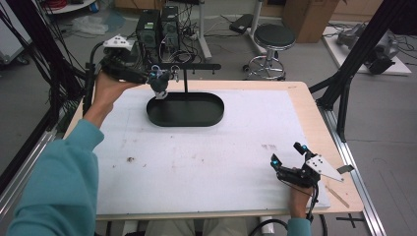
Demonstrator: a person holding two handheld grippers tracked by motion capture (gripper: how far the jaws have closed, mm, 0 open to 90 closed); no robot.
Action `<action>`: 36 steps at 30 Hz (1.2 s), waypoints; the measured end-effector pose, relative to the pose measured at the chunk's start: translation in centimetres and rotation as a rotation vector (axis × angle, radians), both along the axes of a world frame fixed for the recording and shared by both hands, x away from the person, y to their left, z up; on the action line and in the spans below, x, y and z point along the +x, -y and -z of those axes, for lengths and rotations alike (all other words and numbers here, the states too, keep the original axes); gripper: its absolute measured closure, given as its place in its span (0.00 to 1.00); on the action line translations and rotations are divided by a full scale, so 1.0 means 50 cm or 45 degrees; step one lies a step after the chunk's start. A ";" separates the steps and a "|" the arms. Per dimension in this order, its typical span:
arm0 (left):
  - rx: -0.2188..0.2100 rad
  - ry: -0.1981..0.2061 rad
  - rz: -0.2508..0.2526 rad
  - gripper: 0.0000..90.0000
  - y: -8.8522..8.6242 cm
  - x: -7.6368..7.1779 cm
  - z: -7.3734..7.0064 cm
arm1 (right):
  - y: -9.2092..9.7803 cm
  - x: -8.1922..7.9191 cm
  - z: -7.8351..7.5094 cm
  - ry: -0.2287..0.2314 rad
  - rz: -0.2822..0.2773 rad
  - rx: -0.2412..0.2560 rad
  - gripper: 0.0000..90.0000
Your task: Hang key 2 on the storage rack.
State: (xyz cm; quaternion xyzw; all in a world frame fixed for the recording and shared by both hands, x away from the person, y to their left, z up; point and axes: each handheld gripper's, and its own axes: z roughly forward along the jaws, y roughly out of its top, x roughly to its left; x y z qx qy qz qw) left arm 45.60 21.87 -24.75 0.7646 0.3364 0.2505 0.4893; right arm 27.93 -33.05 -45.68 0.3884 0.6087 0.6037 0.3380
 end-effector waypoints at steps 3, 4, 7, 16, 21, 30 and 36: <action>-0.026 0.027 -0.007 0.02 -0.021 -0.041 0.022 | 0.000 0.000 0.000 0.000 0.000 0.000 0.01; -0.016 0.034 -0.011 0.02 -0.025 -0.052 0.028 | 0.000 -0.001 0.000 -0.006 -0.001 0.003 0.01; -0.058 0.089 0.008 0.02 -0.035 -0.105 0.056 | -0.001 -0.001 0.000 -0.002 -0.001 0.004 0.01; -0.175 0.263 0.079 0.02 -0.062 -0.231 0.157 | -0.002 -0.003 0.000 0.003 0.002 -0.005 0.01; -0.259 0.294 0.099 0.02 -0.080 -0.275 0.220 | -0.003 -0.003 0.000 0.011 0.002 -0.010 0.01; -0.401 0.350 0.060 0.02 -0.112 -0.342 0.352 | -0.003 -0.003 0.000 0.013 0.003 -0.012 0.01; -0.410 0.356 0.027 0.02 -0.124 -0.364 0.408 | -0.004 -0.003 0.000 0.013 0.005 -0.016 0.01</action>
